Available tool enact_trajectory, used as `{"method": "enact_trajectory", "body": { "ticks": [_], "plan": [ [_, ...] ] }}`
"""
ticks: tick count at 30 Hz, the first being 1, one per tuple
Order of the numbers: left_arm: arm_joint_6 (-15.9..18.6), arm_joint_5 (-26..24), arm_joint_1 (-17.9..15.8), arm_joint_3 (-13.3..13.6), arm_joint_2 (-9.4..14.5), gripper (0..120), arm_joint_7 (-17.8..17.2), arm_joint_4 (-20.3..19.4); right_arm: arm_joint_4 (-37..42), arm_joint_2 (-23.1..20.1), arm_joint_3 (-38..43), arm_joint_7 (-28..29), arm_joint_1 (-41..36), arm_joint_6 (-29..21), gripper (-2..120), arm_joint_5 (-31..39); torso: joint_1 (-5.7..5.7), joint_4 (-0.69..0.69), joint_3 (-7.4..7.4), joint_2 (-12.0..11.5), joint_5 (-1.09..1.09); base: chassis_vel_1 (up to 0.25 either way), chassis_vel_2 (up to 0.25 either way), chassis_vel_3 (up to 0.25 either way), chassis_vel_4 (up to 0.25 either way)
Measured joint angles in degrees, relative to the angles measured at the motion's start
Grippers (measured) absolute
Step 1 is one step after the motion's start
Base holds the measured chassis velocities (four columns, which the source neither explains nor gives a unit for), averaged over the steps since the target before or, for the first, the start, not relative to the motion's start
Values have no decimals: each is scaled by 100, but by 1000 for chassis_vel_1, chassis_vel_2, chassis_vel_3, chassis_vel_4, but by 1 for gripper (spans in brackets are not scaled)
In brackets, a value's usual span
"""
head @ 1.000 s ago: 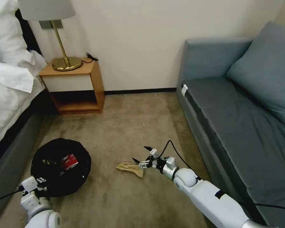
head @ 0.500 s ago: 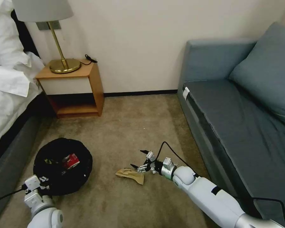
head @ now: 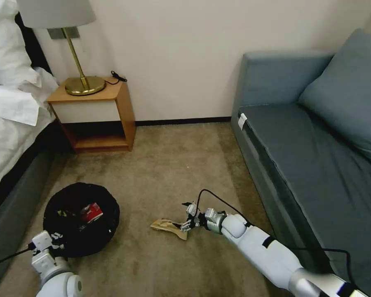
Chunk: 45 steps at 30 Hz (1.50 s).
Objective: Pick up the trash bin, then pick up the garbage on the floor and place it into the trash bin.
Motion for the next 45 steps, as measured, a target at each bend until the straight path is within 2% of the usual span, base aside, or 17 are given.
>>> {"method": "enact_trajectory", "body": {
  "ticks": [13,16,17,21,22,23,25,26,27,33,35,38,41,45],
  "plan": [
    [-44,5,-57,-15,-20,1,9,78,-1001,550,247,-258,149,321,98,-725,0,0,0,0,0,0,0,0,0],
    [-118,14,-74,-17,-17,1,25,119,-1220,595,411,-468,175,442,85,-868,0,0,0,0,0,0,0,0,0],
    [-118,14,-74,-17,-17,1,25,119,-1220,595,411,-468,175,442,85,-868,0,0,0,0,0,0,0,0,0],
    [-145,29,-81,-12,-15,1,36,138,-1226,570,490,-529,156,490,69,-893,0,0,0,0,0,0,0,0,0],
    [-145,29,-81,-12,-15,1,36,138,-1226,570,490,-529,156,490,69,-893,0,0,0,0,0,0,0,0,0],
    [-160,30,-81,-6,-16,1,38,145,-1219,558,502,-538,134,509,62,-895,0,0,0,0,0,0,0,0,0],
    [-201,30,-81,-1,-18,1,44,156,-1214,555,534,-548,100,547,56,-916,0,0,0,0,0,0,0,0,0],
    [-231,30,-81,3,-17,1,52,168,-1217,566,582,-563,71,574,48,-947,0,0,0,0,0,0,0,0,0],
    [-231,30,-81,3,-17,1,52,168,-1217,566,582,-563,71,574,48,-947,0,0,0,0,0,0,0,0,0],
    [-248,30,-60,6,9,1,84,161,-1202,599,709,-648,15,606,24,-979,0,0,0,0,0,0,0,0,0],
    [-248,30,-57,7,12,1,87,152,-1184,597,722,-654,11,607,21,-976,0,0,0,0,0,0,0,0,0],
    [-249,35,-39,9,13,1,100,123,-1055,583,747,-664,4,612,6,-879,0,-1,0,0,1,0,0,0,0],
    [-249,46,-28,12,8,1,109,121,-959,571,736,-665,3,609,0,-777,0,-1,0,0,0,0,0,0,0],
    [-249,69,-22,23,-5,1,127,119,-648,527,572,-563,3,520,0,-445,0,-1,0,0,0,0,0,0,0]
  ]
}}
